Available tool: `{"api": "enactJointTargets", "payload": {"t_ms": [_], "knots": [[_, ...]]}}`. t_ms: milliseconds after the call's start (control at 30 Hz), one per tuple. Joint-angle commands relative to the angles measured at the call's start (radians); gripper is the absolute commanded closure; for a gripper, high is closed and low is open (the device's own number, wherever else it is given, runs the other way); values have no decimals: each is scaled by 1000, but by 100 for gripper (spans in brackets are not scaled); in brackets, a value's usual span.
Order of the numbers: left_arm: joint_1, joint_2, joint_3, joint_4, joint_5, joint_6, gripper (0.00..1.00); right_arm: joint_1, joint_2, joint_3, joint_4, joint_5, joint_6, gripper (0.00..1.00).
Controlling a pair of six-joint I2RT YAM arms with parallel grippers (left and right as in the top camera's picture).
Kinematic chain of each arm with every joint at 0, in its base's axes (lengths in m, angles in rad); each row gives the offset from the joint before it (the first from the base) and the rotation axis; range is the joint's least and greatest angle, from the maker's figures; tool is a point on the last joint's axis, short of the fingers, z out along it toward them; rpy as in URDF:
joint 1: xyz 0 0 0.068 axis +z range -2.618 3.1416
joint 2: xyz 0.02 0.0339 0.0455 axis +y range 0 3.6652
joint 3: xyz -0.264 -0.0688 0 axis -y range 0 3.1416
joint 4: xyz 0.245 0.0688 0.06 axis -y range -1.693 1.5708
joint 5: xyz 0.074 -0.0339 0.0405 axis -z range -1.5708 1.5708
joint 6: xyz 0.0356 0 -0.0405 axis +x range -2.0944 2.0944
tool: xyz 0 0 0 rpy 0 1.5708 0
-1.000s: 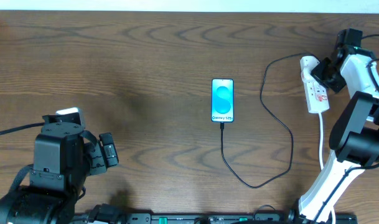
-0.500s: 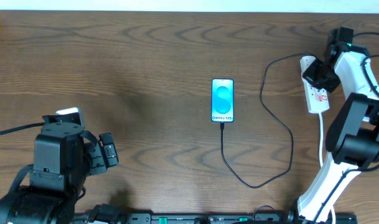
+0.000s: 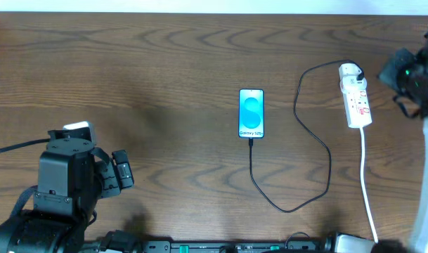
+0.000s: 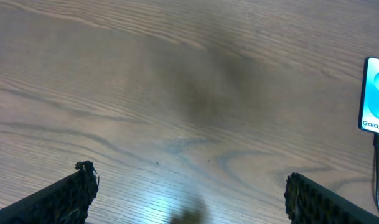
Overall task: Plug charger to phone and switch on socket
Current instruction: 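Lift the right gripper off the power strip and pull it back down-right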
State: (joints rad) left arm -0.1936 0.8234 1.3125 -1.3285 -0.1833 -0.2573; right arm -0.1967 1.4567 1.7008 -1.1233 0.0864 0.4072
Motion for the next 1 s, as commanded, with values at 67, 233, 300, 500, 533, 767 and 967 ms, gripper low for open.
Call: {"api": "enactJointTargets", "payload": {"t_ms": [67,233,300,500,533,767,967], "knots": [[-2,-2,-2,-3,-12,10,2,8,-198,0,-111,9,-23,96],[-2,-2,-2,-3,-12,10,2,8,-348,0,-264,4,-12,1],[-2,-2,-2,-3,-12,10,2,8,-396,0,-323,1,-11,1],[-2,-2,-1,-3,-12,10,2,8,-514,0,-473,66,-46,1],[-2,-2,-2,-3,-12,10,2,8,-532,0,-488,75,-45,1],[-2,-2,-2,-3,-12,10,2,8,-598,-21,-518,18,-96,1],[-2,-2,-2,-3,-12,10,2,8,-648,-110,-478,-35,-102,1]]}}
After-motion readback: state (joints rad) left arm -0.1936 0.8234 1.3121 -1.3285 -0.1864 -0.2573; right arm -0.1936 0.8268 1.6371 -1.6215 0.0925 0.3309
